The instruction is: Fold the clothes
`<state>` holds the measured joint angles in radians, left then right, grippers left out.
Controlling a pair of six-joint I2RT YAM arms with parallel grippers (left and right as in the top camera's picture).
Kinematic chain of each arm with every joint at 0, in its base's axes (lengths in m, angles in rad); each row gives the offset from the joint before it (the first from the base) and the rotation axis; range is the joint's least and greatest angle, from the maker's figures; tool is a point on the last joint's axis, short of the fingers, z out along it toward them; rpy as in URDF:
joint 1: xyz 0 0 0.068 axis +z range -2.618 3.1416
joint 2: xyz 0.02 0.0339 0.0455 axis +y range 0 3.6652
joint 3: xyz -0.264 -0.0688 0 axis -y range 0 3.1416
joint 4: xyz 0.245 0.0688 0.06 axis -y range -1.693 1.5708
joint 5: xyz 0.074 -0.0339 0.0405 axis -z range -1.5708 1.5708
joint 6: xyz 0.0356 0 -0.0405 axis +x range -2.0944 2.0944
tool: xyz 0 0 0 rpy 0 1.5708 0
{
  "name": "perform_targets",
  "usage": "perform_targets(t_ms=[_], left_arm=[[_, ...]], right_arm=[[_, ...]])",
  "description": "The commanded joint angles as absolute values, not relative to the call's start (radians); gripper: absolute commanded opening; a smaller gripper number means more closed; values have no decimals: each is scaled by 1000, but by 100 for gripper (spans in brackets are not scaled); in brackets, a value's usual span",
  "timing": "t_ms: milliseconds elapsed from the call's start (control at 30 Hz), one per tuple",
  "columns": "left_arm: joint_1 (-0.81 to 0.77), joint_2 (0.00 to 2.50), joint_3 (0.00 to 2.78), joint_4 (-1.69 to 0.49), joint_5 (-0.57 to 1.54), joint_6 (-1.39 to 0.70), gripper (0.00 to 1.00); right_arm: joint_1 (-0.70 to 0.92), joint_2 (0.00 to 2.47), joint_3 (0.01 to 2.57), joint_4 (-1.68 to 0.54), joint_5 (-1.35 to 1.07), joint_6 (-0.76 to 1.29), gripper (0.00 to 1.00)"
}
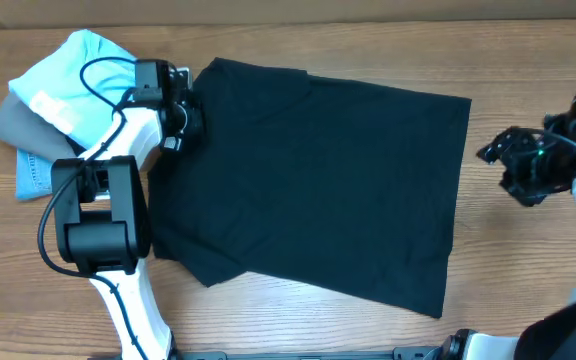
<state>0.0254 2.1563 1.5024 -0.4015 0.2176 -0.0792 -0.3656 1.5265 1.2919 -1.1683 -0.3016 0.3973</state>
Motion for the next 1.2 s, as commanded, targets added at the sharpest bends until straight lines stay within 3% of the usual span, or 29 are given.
perform_targets(t_ms=[0, 100, 200, 267, 400, 500, 600, 833, 1167], left_arm=[[19, 2092, 1592, -443, 237, -82, 18], [18, 2042, 1627, -488, 237, -74, 20], [18, 2001, 1634, -515, 237, -74, 20], [16, 1979, 1634, -535, 238, -74, 20], [6, 1947, 1634, -579, 258, -44, 20], [-10, 1932, 1634, -593, 383, 30, 24], [-53, 1940, 1634, -593, 386, 80, 20], [-167, 2065, 1634, -477, 263, 116, 10], [-177, 2279, 1634, -245, 216, -31, 5]], right_arm=[[-362, 1559, 1222, -1164, -241, 447, 70], [-362, 1567, 1137, -1076, -245, 448, 63], [-362, 1568, 1060, -930, -268, 446, 43], [-362, 1568, 1000, -806, -270, 446, 41], [-359, 1575, 884, -565, -296, 473, 51], [-359, 1597, 850, -471, -338, 472, 51], [-359, 1608, 852, -461, -427, 464, 46], [-371, 1556, 952, -595, -530, 353, 57], [-364, 1375, 1103, -854, -530, 280, 58]])
